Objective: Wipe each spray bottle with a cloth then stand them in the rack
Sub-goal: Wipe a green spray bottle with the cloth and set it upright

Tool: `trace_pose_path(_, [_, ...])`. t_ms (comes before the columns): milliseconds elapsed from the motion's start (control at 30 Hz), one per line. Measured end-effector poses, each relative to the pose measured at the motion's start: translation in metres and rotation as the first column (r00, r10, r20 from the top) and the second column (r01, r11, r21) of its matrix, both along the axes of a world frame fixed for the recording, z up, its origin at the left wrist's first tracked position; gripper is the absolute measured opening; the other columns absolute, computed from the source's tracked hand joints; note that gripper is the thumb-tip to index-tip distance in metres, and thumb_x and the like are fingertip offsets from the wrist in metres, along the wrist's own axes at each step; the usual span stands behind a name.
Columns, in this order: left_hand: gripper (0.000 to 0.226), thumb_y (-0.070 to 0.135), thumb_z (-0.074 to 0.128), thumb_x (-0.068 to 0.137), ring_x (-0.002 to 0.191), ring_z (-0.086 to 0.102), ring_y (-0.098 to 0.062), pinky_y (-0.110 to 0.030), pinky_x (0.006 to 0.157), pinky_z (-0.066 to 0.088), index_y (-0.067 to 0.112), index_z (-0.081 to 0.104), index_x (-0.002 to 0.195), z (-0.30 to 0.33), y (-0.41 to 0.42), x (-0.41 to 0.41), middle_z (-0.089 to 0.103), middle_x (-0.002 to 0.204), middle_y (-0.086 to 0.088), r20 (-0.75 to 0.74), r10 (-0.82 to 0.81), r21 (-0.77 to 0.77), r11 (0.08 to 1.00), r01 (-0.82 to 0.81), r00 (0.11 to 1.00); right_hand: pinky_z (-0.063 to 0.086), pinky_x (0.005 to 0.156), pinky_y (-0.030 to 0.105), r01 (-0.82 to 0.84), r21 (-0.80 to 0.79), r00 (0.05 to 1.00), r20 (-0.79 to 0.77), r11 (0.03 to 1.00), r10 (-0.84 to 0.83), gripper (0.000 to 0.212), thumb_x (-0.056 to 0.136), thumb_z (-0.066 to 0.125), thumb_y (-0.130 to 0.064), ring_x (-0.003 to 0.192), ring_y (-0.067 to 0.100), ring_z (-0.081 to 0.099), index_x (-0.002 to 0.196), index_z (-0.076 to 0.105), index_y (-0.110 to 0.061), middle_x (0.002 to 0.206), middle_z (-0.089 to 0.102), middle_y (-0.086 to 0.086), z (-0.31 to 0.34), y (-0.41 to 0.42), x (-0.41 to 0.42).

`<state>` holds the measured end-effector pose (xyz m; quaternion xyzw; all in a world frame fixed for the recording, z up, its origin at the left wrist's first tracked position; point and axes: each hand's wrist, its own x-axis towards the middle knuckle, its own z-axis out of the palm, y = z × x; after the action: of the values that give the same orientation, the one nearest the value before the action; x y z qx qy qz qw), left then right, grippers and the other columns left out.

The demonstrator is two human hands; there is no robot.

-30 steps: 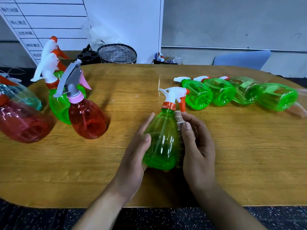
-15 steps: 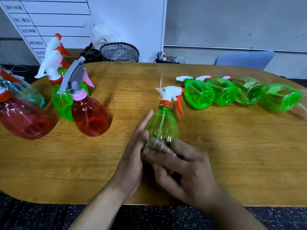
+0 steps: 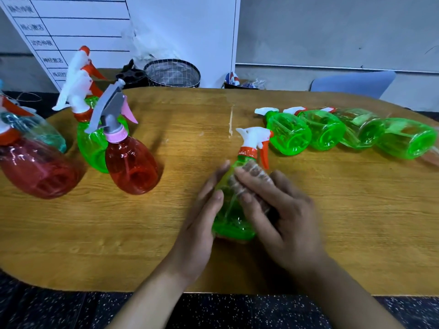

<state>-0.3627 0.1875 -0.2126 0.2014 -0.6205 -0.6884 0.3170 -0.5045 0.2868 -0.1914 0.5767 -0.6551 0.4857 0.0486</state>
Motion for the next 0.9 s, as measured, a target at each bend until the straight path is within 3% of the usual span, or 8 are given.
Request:
trace_pose_path(200, [0.047, 0.041, 0.047, 0.104, 0.146, 0.054, -0.031, -0.060, 0.126, 0.032, 0.046, 0.056, 0.150, 0.007, -0.002, 0.001, 0.058, 0.157, -0.005, -0.094, 0.022, 0.127, 0.992, -0.010, 0.995, 0.056, 0.068, 0.027, -0.195, -0.006, 0.952, -0.239, 0.981, 0.188, 0.028, 0.097, 0.071, -0.025, 0.076, 0.009, 0.061, 0.124, 0.078, -0.026, 0.092, 0.063, -0.001, -0.007, 0.008, 0.018])
trace_pose_path(333, [0.045, 0.039, 0.046, 0.105, 0.149, 0.050, -0.023, -0.057, 0.121, 0.039, 0.046, 0.058, 0.148, 0.002, 0.000, -0.001, 0.052, 0.162, 0.003, -0.071, 0.005, 0.087, 0.996, 0.001, 0.997, 0.041, 0.070, 0.012, -0.018, -0.119, 1.000, -0.007, 0.993, 0.017, 0.032, 0.099, 0.063, -0.026, 0.077, -0.001, 0.051, 0.131, 0.070, -0.024, 0.092, 0.054, -0.001, 0.002, 0.008, 0.007])
trace_pose_path(400, [0.043, 0.040, 0.049, 0.106, 0.154, 0.043, -0.019, -0.055, 0.123, 0.037, 0.049, 0.059, 0.147, -0.001, 0.001, -0.002, 0.049, 0.164, 0.010, -0.039, -0.010, 0.039, 0.999, 0.011, 0.999, 0.046, 0.072, 0.021, 0.107, -0.104, 0.986, 0.140, 0.989, -0.092, 0.032, 0.104, 0.060, -0.028, 0.086, 0.007, 0.060, 0.134, 0.069, -0.025, 0.098, 0.061, 0.003, 0.004, 0.000, -0.001])
trace_pose_path(500, [0.046, 0.045, 0.048, 0.105, 0.158, 0.036, -0.017, -0.058, 0.127, 0.029, 0.050, 0.054, 0.150, -0.003, -0.001, -0.003, 0.044, 0.166, 0.014, -0.006, -0.006, -0.005, 1.000, 0.006, 1.000, 0.053, 0.082, 0.031, 0.089, -0.048, 0.961, 0.265, 0.995, -0.074, 0.033, 0.104, 0.059, -0.026, 0.097, 0.016, 0.067, 0.135, 0.070, -0.024, 0.108, 0.071, 0.008, 0.001, -0.010, -0.004])
trace_pose_path(633, [0.046, 0.033, 0.043, 0.107, 0.150, 0.049, -0.024, -0.048, 0.118, 0.047, 0.042, 0.056, 0.151, -0.002, -0.002, -0.002, 0.054, 0.160, 0.002, -0.064, 0.005, 0.094, 0.996, 0.001, 0.998, 0.046, 0.068, 0.016, -0.021, -0.022, 0.999, 0.043, 1.000, 0.022, 0.032, 0.102, 0.063, -0.028, 0.080, 0.003, 0.059, 0.132, 0.073, -0.022, 0.095, 0.059, -0.005, 0.002, -0.003, 0.006])
trace_pose_path(767, [0.048, 0.039, 0.045, 0.103, 0.139, 0.061, -0.027, -0.043, 0.114, 0.046, 0.042, 0.056, 0.150, 0.008, 0.000, -0.003, 0.066, 0.147, -0.007, -0.096, 0.050, 0.212, 0.977, -0.028, 0.994, 0.057, 0.069, 0.031, -0.116, -0.033, 0.963, -0.250, 0.993, 0.104, 0.028, 0.100, 0.067, -0.027, 0.081, 0.016, 0.064, 0.126, 0.077, -0.025, 0.094, 0.063, 0.000, -0.005, 0.000, 0.023])
trace_pose_path(833, [0.051, 0.043, 0.048, 0.101, 0.137, 0.062, -0.029, -0.042, 0.115, 0.048, 0.040, 0.055, 0.151, 0.011, 0.001, -0.003, 0.068, 0.145, -0.008, -0.103, 0.040, 0.234, 0.972, -0.015, 0.994, 0.059, 0.069, 0.035, -0.143, -0.035, 0.948, -0.291, 0.989, 0.127, 0.026, 0.100, 0.068, -0.027, 0.083, 0.018, 0.067, 0.123, 0.079, -0.025, 0.095, 0.067, 0.002, -0.006, 0.000, 0.026])
trace_pose_path(900, [0.050, 0.043, 0.047, 0.101, 0.138, 0.061, -0.029, -0.045, 0.116, 0.046, 0.039, 0.056, 0.150, 0.012, 0.001, -0.002, 0.066, 0.147, -0.008, -0.102, 0.050, 0.240, 0.970, -0.025, 0.993, 0.055, 0.070, 0.024, -0.145, -0.066, 0.969, -0.211, 0.987, 0.129, 0.025, 0.099, 0.067, -0.025, 0.079, 0.009, 0.062, 0.122, 0.078, -0.025, 0.093, 0.063, -0.003, -0.004, 0.002, 0.024])
